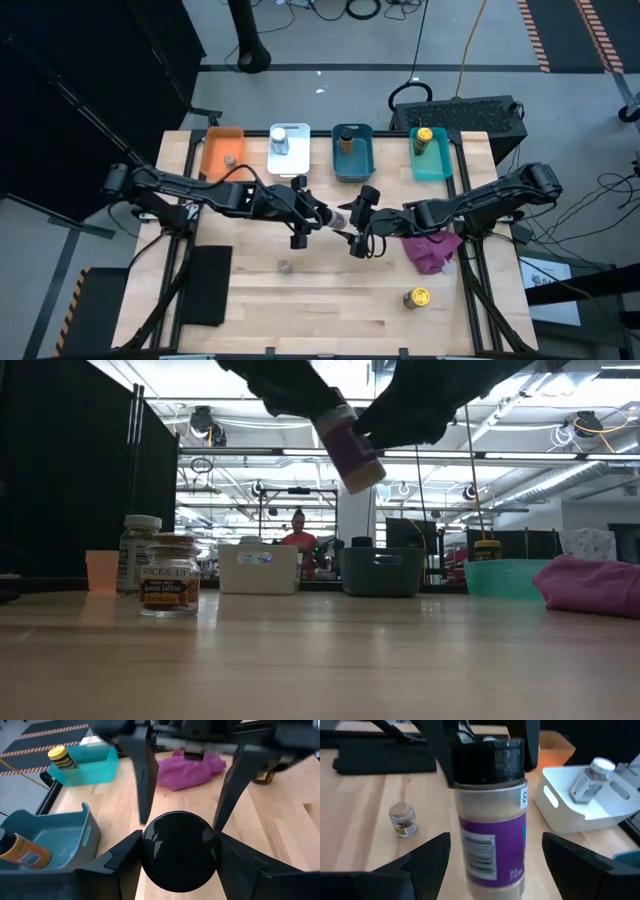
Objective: Sort spices by type
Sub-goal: Put the black seasoning bottle into the green bin
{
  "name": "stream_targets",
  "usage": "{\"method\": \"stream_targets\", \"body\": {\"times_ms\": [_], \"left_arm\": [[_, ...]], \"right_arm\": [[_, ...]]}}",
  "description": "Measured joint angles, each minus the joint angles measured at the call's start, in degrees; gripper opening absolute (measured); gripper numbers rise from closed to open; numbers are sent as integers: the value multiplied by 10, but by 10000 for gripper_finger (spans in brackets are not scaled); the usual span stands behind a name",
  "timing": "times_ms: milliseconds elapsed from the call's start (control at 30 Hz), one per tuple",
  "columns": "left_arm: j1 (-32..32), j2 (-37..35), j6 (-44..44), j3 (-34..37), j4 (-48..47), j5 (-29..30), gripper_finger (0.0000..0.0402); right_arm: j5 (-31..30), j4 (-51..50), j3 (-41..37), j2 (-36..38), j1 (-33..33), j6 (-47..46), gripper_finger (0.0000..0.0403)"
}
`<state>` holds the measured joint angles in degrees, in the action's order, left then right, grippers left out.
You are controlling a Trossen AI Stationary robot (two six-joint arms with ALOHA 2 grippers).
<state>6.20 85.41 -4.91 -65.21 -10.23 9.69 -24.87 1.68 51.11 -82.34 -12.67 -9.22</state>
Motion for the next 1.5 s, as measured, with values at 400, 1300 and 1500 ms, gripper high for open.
{"method": "stream_targets", "body": {"times_ms": [400, 1300, 1500], "left_arm": [[15, 5, -7, -33, 10, -2, 230], [79, -113, -75, 200, 380, -18, 267], [76, -16, -61, 249, 574, 38, 267]], "right_arm": [[26, -3, 0, -11, 7, 13, 236], [-54, 476, -216, -9, -25, 114, 155], [-47, 462, -196, -9, -25, 126, 155]]}}
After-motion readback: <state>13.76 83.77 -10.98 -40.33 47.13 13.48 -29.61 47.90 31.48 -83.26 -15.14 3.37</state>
